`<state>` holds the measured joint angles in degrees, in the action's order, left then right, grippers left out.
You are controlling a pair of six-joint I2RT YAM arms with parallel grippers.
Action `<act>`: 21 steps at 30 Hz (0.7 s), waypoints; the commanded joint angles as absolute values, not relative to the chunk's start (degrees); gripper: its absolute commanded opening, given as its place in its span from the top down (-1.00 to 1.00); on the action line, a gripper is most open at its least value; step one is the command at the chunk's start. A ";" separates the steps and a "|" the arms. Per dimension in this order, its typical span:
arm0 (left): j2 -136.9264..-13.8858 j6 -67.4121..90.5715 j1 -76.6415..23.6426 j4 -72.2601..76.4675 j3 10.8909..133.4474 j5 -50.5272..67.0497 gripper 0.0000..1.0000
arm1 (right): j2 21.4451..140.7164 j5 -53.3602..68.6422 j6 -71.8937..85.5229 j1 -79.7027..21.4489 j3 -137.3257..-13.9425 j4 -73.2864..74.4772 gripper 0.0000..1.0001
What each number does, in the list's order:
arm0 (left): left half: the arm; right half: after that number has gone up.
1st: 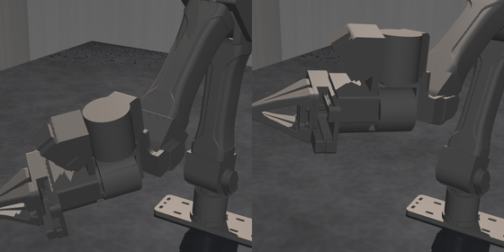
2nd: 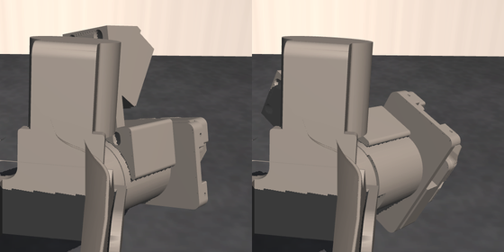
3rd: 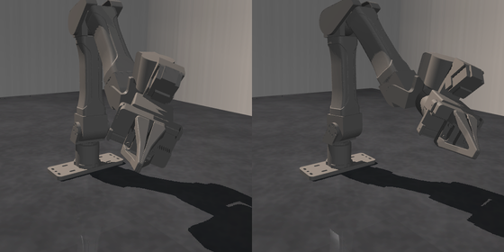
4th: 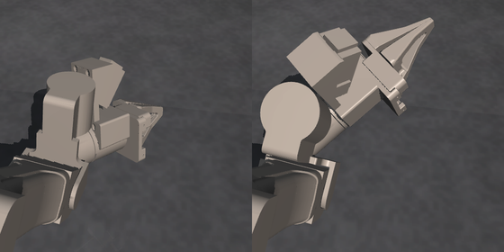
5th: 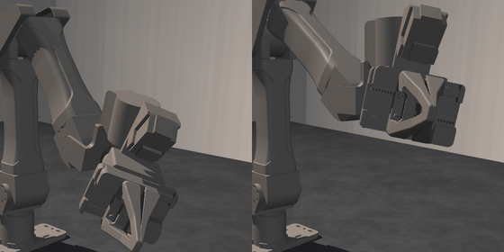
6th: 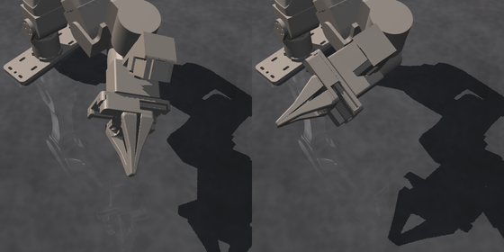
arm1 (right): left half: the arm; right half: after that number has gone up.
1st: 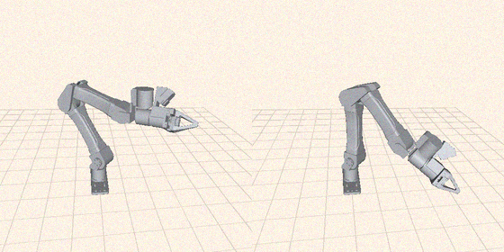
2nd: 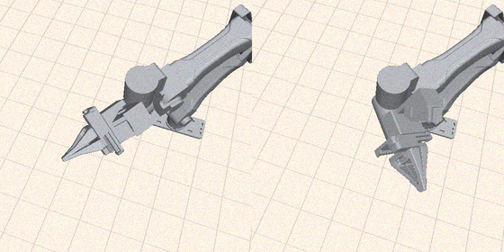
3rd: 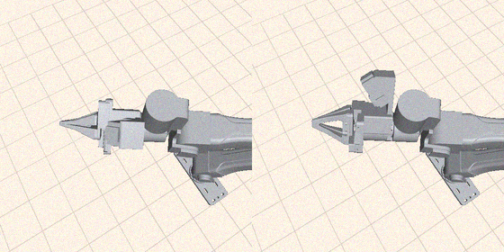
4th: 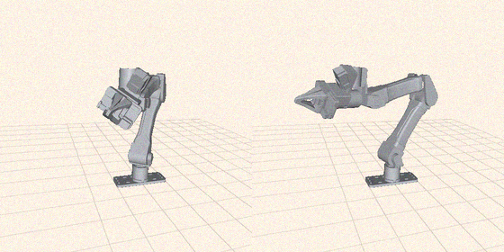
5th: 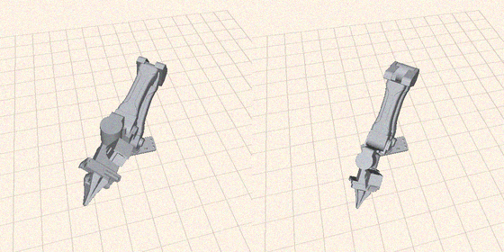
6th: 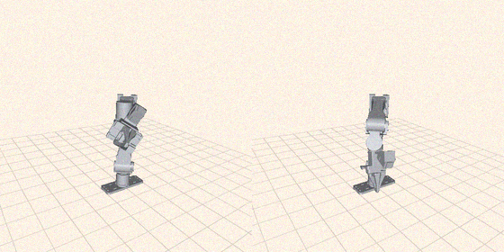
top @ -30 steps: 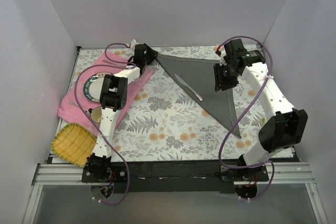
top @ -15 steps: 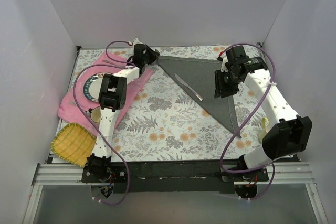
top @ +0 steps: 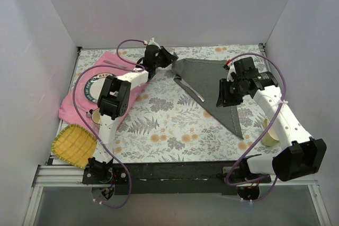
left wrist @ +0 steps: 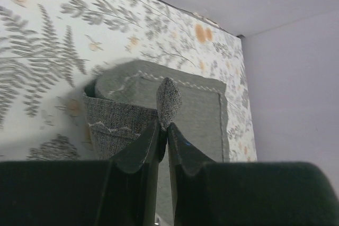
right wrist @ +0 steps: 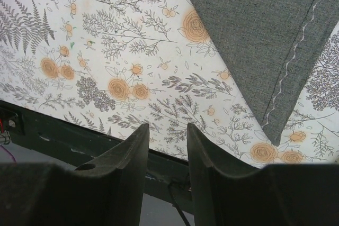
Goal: Fold the napkin, place the utensils inside, and roll it up
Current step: Fold the napkin
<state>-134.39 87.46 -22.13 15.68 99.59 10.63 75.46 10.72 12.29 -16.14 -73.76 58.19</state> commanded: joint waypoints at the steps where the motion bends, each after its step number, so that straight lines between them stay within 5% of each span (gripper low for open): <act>1: -127.88 86.92 -24.25 15.56 98.97 12.83 0.80 | 71.28 12.22 13.18 -15.82 -71.99 56.51 0.15; 21: -119.97 87.63 -33.66 13.36 88.68 18.81 0.68 | 65.83 15.47 14.59 -15.82 -65.57 54.23 0.14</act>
